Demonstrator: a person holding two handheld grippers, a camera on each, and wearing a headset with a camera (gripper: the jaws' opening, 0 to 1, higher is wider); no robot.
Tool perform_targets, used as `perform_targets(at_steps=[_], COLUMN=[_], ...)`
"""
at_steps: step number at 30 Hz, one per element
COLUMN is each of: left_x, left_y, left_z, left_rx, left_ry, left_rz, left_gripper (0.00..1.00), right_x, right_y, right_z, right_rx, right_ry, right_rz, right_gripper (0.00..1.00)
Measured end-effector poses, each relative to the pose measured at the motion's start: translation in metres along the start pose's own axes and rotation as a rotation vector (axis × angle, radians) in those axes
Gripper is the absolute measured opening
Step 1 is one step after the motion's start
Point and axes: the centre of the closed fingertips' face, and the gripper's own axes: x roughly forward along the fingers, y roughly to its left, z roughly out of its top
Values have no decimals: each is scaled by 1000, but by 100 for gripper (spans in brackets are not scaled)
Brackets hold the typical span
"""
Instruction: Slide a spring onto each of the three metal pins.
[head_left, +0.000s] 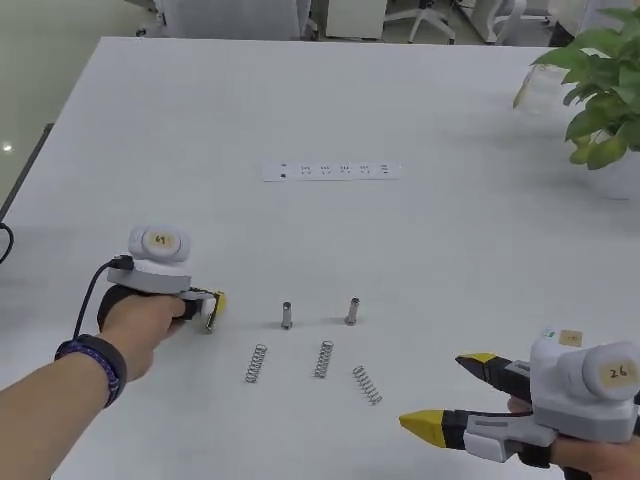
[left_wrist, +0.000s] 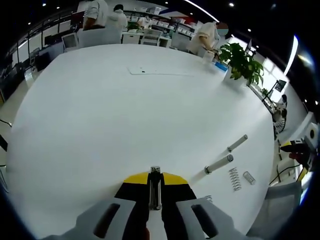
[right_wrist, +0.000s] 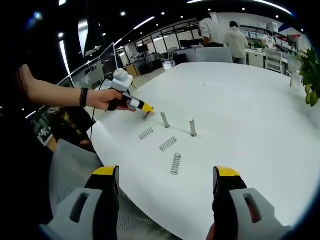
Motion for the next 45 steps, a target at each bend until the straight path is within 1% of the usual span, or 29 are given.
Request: perform_targets(at_steps=[14,25,39,45], left_x=[-6,-11,-17,-19], left_y=[2,3,0,0], left_z=[4,8,8,8], left_rx=[15,25,53,67], left_ry=[-12,-22,-26,-29], left_rz=[6,12,18,23], left_gripper=[0,0,0,0], right_x=[0,2,1,2], right_y=[2,3,4,5], right_z=[-2,1,1,0], right_rx=[-3,-8,-11,-17], right_ry=[1,-4,-6,0], right_rz=[5,11,13,16], right_gripper=[76,76,76,76])
